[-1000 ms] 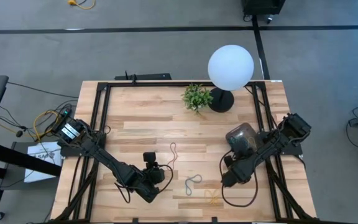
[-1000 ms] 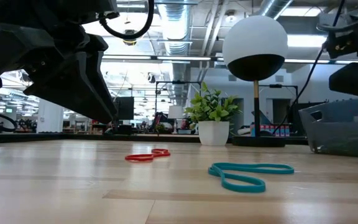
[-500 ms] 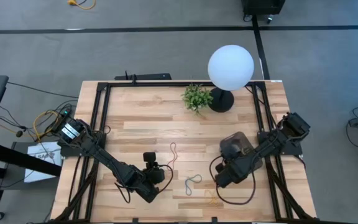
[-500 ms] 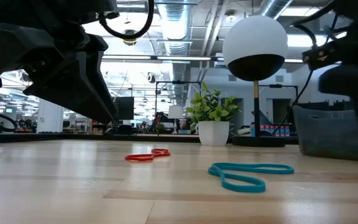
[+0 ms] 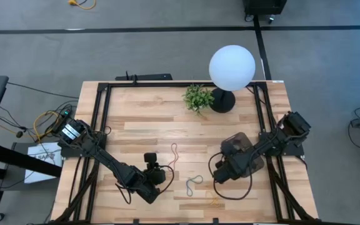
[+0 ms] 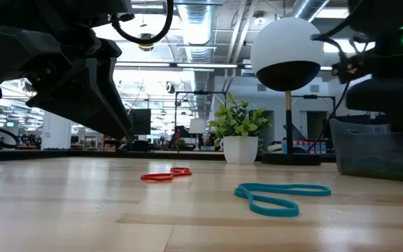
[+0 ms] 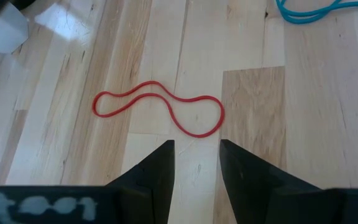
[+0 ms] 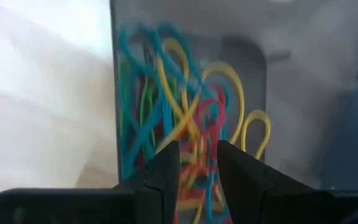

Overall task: Pick and place items into bin
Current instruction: Put the bottom red rubber band into the black transparent bin, then put the red rubber band into the black transparent bin

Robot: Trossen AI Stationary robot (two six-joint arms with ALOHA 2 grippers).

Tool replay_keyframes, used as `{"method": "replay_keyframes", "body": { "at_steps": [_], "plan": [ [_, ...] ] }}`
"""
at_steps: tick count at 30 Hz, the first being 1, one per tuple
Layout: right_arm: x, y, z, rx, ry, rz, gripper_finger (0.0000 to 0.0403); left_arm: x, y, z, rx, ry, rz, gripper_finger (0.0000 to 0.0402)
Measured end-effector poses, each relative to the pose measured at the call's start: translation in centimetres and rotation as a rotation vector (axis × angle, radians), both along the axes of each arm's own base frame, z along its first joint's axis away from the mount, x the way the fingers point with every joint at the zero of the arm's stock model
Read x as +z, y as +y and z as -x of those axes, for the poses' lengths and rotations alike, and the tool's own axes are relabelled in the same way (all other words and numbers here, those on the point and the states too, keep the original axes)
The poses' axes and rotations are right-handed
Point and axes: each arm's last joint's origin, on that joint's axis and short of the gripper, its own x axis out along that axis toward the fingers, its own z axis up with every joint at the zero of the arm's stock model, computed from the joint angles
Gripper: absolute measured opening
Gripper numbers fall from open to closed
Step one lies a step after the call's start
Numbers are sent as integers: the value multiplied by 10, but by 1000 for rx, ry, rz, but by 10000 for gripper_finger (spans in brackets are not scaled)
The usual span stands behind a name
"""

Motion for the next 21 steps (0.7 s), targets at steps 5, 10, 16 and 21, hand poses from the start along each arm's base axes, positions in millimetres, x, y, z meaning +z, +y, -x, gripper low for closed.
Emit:
{"method": "replay_keyframes", "body": {
  "at_steps": [5, 10, 16, 21],
  "plan": [
    [8, 16, 6, -35, 7, -28, 102, 0, 0, 0, 0, 0, 0, 120],
    [27, 35, 17, -103, -14, 39, 102, 0, 0, 0, 7, -7, 10, 120],
    [36, 52, 26, -49, -120, 113, 102, 1, -7, -4, -65, 11, 136, 120],
    [37, 50, 24, -11, -174, 161, 102, 4, -12, -10, -117, -30, 193, 120]
  ]
}}
